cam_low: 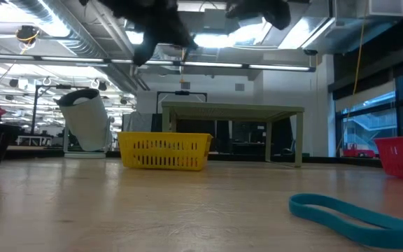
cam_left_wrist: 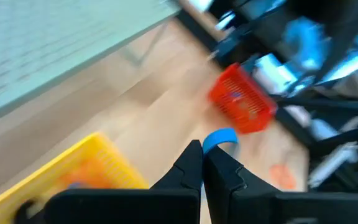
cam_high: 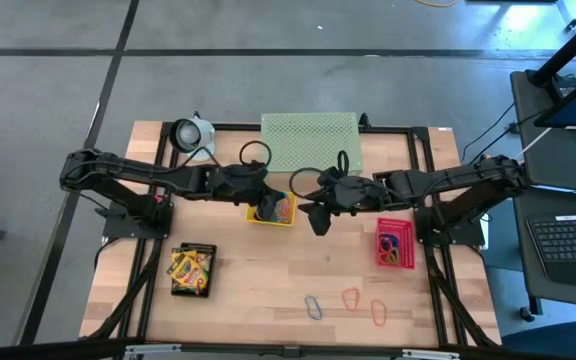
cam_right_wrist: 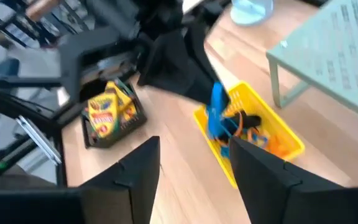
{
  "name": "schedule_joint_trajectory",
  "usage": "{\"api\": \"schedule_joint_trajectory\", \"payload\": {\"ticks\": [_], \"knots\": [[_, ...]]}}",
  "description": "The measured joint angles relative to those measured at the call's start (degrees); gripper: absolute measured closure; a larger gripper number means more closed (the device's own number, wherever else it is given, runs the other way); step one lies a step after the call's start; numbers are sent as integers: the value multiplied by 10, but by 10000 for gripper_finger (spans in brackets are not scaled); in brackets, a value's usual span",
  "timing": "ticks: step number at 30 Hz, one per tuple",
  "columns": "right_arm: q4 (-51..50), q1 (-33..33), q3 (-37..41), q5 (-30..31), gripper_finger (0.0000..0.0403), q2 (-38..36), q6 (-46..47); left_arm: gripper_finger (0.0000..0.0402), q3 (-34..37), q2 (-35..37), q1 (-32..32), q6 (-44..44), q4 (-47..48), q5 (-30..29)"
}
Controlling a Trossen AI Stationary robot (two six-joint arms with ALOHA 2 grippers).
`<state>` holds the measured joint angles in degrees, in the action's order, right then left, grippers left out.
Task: Pick & Place Office Desk Supplies
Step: Put the blue rubber band into the yellow bin
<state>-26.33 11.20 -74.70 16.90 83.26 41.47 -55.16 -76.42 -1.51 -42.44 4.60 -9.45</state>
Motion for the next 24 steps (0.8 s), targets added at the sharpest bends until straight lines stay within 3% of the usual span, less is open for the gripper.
{"api": "schedule_joint_trajectory", "payload": {"ticks": [6,16,24], "knots": [[-62,28,0,-6,220,0,23,399,0,-20,19,8,105,0],[-137,115,0,-10,256,0,78,399,0,-126,26,81,124,15],[-183,170,1,22,276,0,131,392,0,-139,47,127,126,36]]}}
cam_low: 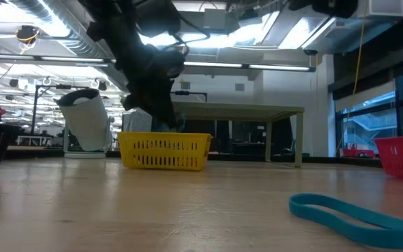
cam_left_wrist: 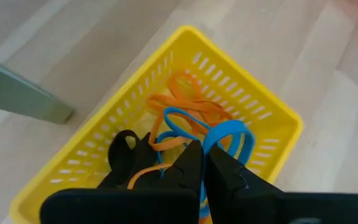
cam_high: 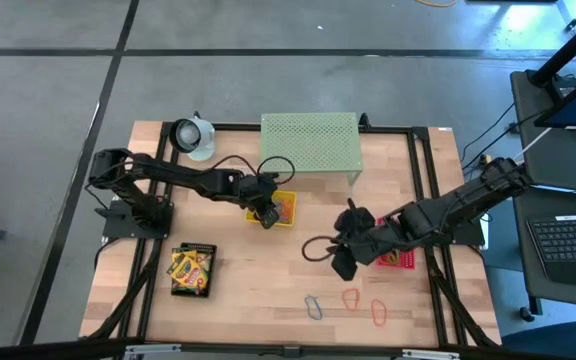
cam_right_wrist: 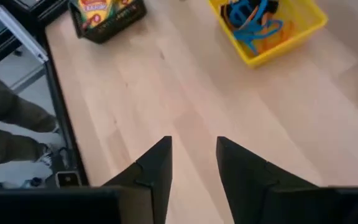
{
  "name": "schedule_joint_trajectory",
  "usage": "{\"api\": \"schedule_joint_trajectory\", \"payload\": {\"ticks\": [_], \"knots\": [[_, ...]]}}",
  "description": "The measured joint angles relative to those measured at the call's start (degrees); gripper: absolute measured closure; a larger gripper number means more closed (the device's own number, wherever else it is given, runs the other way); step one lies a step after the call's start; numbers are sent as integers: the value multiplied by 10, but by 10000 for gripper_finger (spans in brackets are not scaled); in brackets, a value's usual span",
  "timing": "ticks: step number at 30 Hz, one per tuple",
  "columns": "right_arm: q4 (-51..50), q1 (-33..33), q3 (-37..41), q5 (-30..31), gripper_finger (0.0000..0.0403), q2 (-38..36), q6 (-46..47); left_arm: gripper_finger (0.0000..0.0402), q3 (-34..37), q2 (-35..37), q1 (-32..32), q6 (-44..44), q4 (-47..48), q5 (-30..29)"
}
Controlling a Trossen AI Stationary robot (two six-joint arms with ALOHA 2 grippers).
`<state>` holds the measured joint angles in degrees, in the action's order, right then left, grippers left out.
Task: Pick & Place Office Desk Supplies
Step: Put the blue rubber band into the yellow bin, then put the orange rubber band into the yellow bin
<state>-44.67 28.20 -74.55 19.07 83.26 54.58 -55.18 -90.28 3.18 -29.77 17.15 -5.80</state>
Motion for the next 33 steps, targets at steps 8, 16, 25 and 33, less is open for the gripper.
{"api": "schedule_joint_trajectory", "payload": {"ticks": [8,16,25,33], "knots": [[0,42,45,-4,286,0,58,332,0,0,28,0,-2,76],[46,65,133,-60,286,0,112,266,-22,0,52,11,0,112],[51,120,190,-105,286,14,131,247,-111,1,42,43,-6,164],[77,152,199,-150,286,110,114,253,-143,1,-30,51,-38,161]]}}
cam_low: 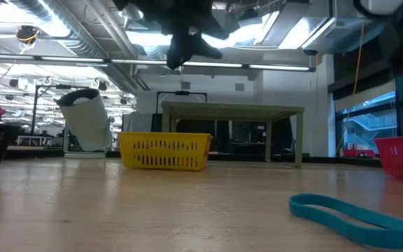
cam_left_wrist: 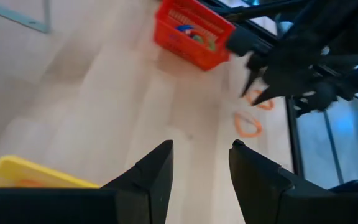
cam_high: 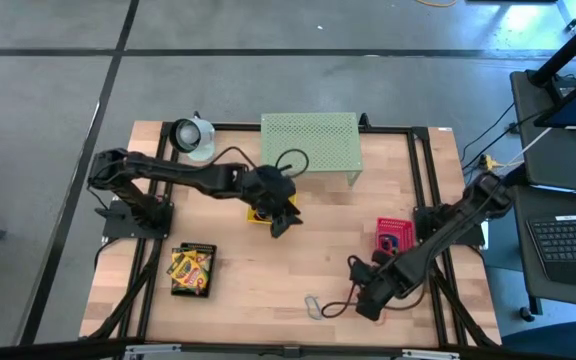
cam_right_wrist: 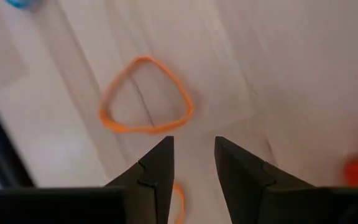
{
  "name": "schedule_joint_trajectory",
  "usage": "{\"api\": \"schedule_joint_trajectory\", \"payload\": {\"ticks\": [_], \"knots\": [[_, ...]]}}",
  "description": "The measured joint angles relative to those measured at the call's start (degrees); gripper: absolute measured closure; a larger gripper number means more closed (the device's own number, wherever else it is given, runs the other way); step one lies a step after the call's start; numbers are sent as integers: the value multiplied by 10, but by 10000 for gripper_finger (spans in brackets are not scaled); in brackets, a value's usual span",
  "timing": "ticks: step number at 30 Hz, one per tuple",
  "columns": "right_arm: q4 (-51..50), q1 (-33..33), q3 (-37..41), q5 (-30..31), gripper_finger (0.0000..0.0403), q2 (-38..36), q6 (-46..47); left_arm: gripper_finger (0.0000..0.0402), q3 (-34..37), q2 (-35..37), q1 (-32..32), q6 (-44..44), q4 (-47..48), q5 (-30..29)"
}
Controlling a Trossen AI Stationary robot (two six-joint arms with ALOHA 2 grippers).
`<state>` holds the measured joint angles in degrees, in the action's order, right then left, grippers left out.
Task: Pick & Place Office Desk Supplies
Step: Put the orange rubber band into the yellow bin
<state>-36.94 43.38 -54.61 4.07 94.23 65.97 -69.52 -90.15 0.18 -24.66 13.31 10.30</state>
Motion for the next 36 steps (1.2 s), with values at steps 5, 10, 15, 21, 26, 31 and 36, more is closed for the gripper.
{"api": "schedule_joint_trajectory", "payload": {"ticks": [5,10,15,21,26,31,36], "knots": [[22,0,0,-9,286,30,42,253,1,0,-29,-22,-8,-25],[44,0,0,-18,286,30,91,254,1,0,-43,-32,-15,-42],[49,0,0,-22,286,30,137,254,1,0,-44,-39,-15,-54],[48,-14,0,-13,286,30,175,254,1,0,-42,-48,-22,-54],[50,-23,0,-13,286,42,188,254,1,0,-42,-58,-33,-54],[62,-23,-1,-28,286,67,196,254,1,0,-42,-63,-33,-54],[65,-23,-2,-28,289,75,215,254,1,0,-42,-70,-33,-53]]}}
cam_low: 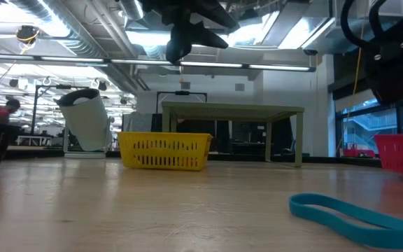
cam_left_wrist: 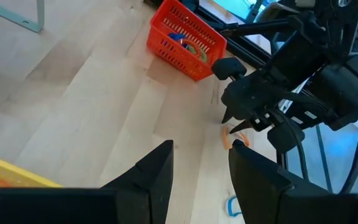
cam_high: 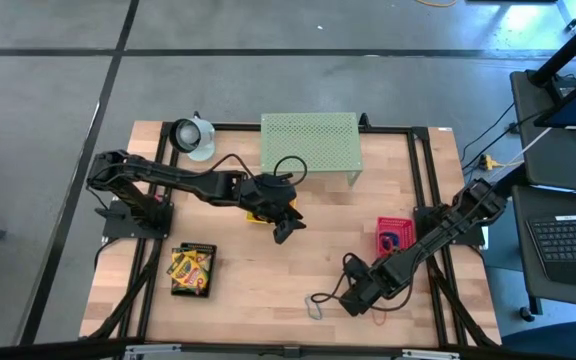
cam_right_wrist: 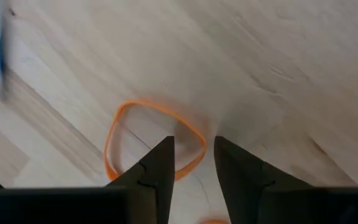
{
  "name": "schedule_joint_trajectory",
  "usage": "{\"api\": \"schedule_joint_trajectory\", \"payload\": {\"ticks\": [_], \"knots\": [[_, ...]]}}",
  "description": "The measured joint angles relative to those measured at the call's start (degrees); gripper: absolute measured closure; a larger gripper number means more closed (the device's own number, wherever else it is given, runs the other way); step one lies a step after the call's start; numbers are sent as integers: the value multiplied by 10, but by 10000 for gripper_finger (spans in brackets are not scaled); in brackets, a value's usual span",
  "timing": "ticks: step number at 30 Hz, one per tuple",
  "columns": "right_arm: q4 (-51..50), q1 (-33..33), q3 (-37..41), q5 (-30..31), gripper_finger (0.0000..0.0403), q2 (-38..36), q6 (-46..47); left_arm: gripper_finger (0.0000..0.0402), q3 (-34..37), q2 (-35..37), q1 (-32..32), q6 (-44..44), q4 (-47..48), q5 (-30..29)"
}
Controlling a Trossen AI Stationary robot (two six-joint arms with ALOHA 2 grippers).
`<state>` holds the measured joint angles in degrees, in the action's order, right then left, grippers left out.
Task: Pick & Place Office Desk Supplies
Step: Put the orange rubber band into the yellow bin
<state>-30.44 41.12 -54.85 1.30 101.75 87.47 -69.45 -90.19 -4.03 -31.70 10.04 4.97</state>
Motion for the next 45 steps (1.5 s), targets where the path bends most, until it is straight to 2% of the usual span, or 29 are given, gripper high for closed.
{"api": "schedule_joint_trajectory", "payload": {"ticks": [3,8,21,31,37,45], "knots": [[0,-2,1,-1,313,-1,2,254,0,0,0,-5,0,0],[0,-1,2,1,392,0,-6,254,0,0,0,-5,0,4],[7,0,-22,35,401,-26,-39,254,0,0,0,-3,2,10],[-25,-6,-85,55,402,-27,-112,254,0,0,0,-3,5,72],[-93,-33,-145,96,402,-27,-198,254,0,-2,-13,38,5,105],[-99,-122,-216,120,403,-28,-342,248,0,-25,-50,63,-35,137]]}}
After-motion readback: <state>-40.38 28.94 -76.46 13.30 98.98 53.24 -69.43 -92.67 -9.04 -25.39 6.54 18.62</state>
